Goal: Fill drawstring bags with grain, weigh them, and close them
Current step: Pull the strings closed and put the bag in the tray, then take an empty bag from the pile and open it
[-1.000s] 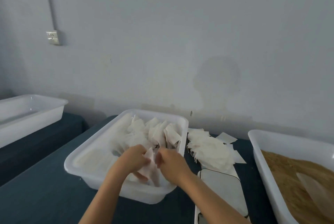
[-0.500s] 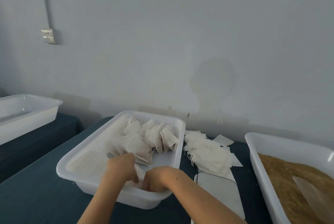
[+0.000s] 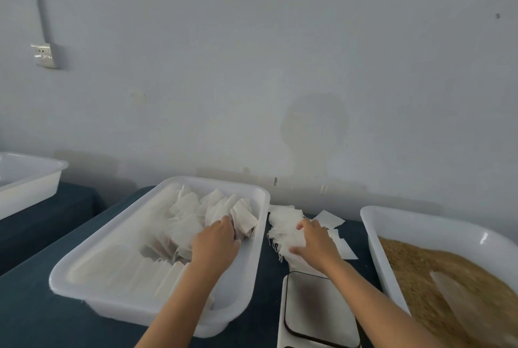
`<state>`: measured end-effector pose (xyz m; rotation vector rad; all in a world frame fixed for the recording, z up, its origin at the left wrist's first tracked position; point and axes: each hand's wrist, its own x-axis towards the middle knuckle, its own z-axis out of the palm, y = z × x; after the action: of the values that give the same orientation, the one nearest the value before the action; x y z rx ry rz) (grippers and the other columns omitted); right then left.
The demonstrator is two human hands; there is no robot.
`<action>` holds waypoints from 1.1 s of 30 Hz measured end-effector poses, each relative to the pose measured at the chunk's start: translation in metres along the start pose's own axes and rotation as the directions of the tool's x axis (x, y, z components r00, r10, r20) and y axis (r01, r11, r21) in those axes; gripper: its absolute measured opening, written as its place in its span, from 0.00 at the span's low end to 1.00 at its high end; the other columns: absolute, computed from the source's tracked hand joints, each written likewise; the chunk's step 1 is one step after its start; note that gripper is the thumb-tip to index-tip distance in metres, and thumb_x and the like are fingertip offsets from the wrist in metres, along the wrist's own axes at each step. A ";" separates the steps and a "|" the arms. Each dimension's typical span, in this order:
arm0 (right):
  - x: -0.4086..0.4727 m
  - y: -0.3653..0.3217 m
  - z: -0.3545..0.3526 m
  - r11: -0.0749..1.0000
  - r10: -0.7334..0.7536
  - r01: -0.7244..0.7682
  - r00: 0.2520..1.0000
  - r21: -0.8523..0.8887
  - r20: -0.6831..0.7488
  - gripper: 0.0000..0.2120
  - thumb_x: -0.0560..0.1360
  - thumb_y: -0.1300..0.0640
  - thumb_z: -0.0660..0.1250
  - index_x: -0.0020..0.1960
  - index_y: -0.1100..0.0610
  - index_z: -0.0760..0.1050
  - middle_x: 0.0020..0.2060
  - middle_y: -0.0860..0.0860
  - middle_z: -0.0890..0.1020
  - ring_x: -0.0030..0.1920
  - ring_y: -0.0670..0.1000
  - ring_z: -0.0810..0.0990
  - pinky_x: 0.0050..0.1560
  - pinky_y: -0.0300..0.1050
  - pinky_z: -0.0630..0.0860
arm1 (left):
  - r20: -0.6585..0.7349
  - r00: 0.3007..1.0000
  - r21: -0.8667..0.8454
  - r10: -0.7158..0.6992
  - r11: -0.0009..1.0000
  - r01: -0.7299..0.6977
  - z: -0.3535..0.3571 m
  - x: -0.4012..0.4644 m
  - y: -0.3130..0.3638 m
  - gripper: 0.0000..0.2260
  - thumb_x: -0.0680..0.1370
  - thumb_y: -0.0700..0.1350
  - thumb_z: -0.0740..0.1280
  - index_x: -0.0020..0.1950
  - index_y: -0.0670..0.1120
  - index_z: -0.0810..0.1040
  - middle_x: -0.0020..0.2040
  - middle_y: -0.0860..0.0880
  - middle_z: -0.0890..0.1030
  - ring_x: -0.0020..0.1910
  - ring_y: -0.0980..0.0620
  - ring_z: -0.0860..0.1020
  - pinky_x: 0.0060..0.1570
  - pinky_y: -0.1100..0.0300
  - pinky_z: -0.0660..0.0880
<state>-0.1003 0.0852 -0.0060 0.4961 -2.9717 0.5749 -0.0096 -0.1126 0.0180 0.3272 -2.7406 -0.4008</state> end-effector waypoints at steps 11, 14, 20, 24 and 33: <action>0.008 0.026 0.015 0.996 0.034 -0.041 0.995 -0.082 -0.091 0.08 0.77 0.63 0.57 0.44 0.52 0.70 0.50 0.48 0.78 0.50 0.51 0.76 0.42 0.41 0.65 | 0.047 0.999 0.032 0.003 0.999 -0.005 0.014 0.000 -0.007 0.03 0.80 0.44 0.56 0.47 0.49 0.63 0.43 0.53 0.73 0.42 0.52 0.75 0.40 0.63 0.67; 0.005 0.027 0.003 0.999 0.043 -0.044 0.969 -0.001 -0.244 0.09 0.77 0.64 0.56 0.41 0.54 0.68 0.41 0.47 0.76 0.42 0.50 0.74 0.39 0.43 0.65 | -0.019 1.000 0.001 0.014 1.000 -0.014 0.010 0.000 0.002 0.04 0.81 0.45 0.54 0.47 0.48 0.64 0.41 0.53 0.71 0.41 0.51 0.75 0.40 0.62 0.69; -0.011 0.039 -0.077 0.913 0.155 0.056 0.869 0.405 -0.471 0.12 0.81 0.59 0.56 0.38 0.58 0.65 0.31 0.50 0.69 0.33 0.49 0.68 0.33 0.44 0.61 | -0.258 0.960 -0.225 0.107 0.960 -0.168 -0.005 -0.012 0.057 0.02 0.78 0.44 0.60 0.50 0.50 0.68 0.43 0.56 0.73 0.40 0.55 0.72 0.35 0.63 0.64; -0.044 0.070 -0.125 0.707 0.273 0.089 0.881 0.701 -0.386 0.12 0.81 0.59 0.57 0.39 0.58 0.66 0.36 0.53 0.68 0.37 0.50 0.67 0.36 0.43 0.62 | -0.135 0.978 -0.634 0.158 0.745 -0.207 0.011 -0.018 0.130 0.03 0.78 0.45 0.63 0.50 0.51 0.69 0.43 0.58 0.75 0.39 0.58 0.74 0.40 0.63 0.69; -0.116 0.162 -0.123 0.085 0.534 -0.025 0.845 0.996 -0.024 0.10 0.81 0.58 0.57 0.46 0.57 0.76 0.37 0.53 0.80 0.38 0.51 0.78 0.30 0.42 0.76 | 0.428 0.831 -0.898 0.356 0.275 0.344 0.068 -0.041 0.261 0.09 0.80 0.49 0.61 0.47 0.44 0.73 0.37 0.49 0.75 0.33 0.55 0.75 0.34 0.65 0.74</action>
<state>-0.0422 0.3084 0.0360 -0.2664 -1.7712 2.3949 -0.0424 0.1585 0.0266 -0.2145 -2.2720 -2.3884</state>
